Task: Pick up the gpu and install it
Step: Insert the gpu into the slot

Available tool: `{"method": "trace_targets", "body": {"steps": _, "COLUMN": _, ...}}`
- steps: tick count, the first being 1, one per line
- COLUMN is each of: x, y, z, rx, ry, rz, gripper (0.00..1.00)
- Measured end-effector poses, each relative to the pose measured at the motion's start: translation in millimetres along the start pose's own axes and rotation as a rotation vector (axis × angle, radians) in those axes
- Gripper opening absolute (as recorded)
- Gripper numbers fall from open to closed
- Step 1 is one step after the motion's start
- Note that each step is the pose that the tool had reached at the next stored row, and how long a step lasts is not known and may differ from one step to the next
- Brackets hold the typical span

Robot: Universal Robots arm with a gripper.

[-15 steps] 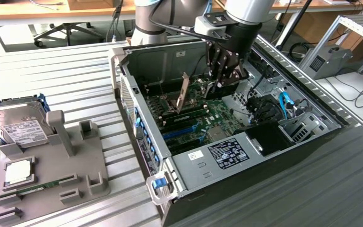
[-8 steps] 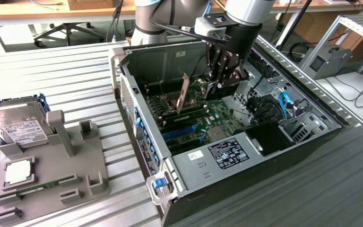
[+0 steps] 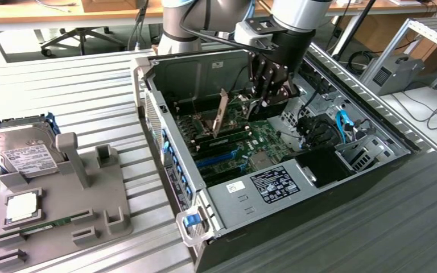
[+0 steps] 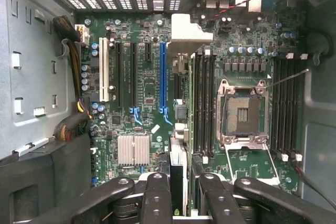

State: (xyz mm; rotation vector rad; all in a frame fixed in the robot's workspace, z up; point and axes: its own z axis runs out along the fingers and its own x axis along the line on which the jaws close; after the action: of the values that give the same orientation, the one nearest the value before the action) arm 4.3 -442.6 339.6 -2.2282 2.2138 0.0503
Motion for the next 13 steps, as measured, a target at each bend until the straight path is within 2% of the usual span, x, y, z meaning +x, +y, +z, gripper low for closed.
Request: {"method": "trace_targets", "body": {"steps": 13, "x": 1.7, "y": 0.0, "z": 2.3, "rx": 0.0000, "ry": 0.0000, "rz": 0.000, "gripper": 0.26}}
